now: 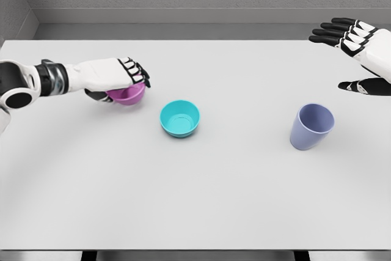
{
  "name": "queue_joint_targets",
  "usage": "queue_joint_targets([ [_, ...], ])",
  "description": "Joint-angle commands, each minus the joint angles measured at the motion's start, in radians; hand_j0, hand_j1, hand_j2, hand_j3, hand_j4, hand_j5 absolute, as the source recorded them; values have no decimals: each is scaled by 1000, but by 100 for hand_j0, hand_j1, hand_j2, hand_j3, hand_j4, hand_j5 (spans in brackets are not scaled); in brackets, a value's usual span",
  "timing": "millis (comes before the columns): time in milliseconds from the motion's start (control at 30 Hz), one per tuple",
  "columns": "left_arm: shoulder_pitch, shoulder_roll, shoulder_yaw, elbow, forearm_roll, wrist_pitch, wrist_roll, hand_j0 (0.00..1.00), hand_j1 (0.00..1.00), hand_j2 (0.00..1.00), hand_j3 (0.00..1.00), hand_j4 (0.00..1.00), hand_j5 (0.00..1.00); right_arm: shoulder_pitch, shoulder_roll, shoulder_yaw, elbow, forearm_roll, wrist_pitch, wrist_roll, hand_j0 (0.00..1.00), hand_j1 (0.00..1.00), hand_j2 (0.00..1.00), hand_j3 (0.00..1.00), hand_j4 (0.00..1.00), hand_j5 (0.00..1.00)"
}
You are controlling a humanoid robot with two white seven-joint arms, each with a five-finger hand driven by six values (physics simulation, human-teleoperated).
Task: Stacking bowl and cup with both arms
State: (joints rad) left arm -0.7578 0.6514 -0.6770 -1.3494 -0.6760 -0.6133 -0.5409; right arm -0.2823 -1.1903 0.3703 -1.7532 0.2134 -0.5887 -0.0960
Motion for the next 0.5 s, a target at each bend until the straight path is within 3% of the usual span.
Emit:
queue_joint_targets([
  [0, 0, -10, 2, -48, 6, 2, 3, 44, 44, 44, 44, 44, 44, 0, -2, -1, 0, -6, 0, -1, 100, 100, 100, 100, 100, 100],
  [467, -8, -99, -19, -157, -5, 2, 3, 44, 44, 44, 44, 44, 44, 2, -2, 1, 0, -8, 0, -1, 100, 100, 100, 100, 100, 100],
])
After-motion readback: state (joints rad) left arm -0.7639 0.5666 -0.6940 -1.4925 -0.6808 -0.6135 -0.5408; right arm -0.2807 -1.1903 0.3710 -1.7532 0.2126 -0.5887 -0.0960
